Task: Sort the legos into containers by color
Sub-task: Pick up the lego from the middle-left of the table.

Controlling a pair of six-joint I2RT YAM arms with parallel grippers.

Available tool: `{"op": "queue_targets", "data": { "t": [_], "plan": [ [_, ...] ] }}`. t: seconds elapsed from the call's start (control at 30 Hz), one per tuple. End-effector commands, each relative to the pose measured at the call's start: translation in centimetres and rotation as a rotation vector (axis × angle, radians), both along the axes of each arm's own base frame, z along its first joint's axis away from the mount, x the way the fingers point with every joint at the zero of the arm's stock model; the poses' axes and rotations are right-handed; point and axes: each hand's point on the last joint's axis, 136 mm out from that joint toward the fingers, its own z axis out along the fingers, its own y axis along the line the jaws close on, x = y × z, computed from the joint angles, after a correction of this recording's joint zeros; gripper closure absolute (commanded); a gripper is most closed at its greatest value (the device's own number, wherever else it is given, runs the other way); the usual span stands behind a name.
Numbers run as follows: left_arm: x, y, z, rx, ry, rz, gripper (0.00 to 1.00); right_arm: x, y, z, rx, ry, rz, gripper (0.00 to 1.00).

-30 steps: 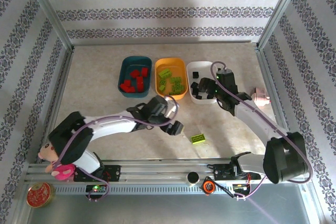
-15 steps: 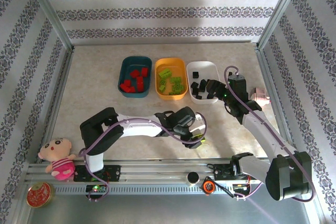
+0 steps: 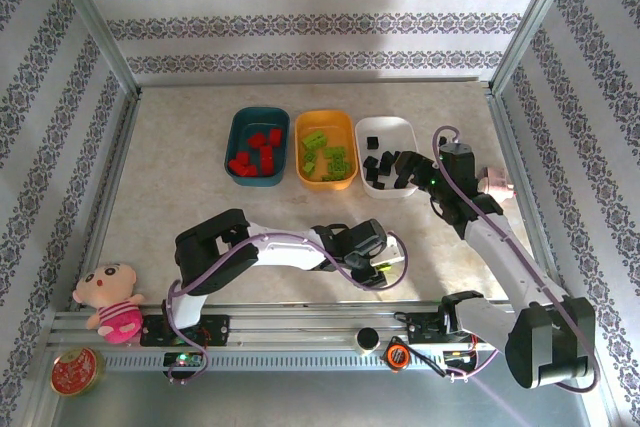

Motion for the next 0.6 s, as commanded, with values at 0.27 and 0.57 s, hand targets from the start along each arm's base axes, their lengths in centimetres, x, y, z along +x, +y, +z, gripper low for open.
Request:
{"op": "queue_targets", "data": {
  "t": [0.27, 0.57],
  "plan": [
    [-0.5, 0.4, -0.4, 0.001, 0.000, -0.008, 0.73, -0.4, -0.6, 0.4, 0.020, -0.018, -0.026, 0.15],
    [3.9, 2.8, 6.7, -0.271, 0.022, 0.219, 0.87, -0.5, -0.7, -0.1, 0.024, -0.005, -0.032, 0.15]
  ]
}}
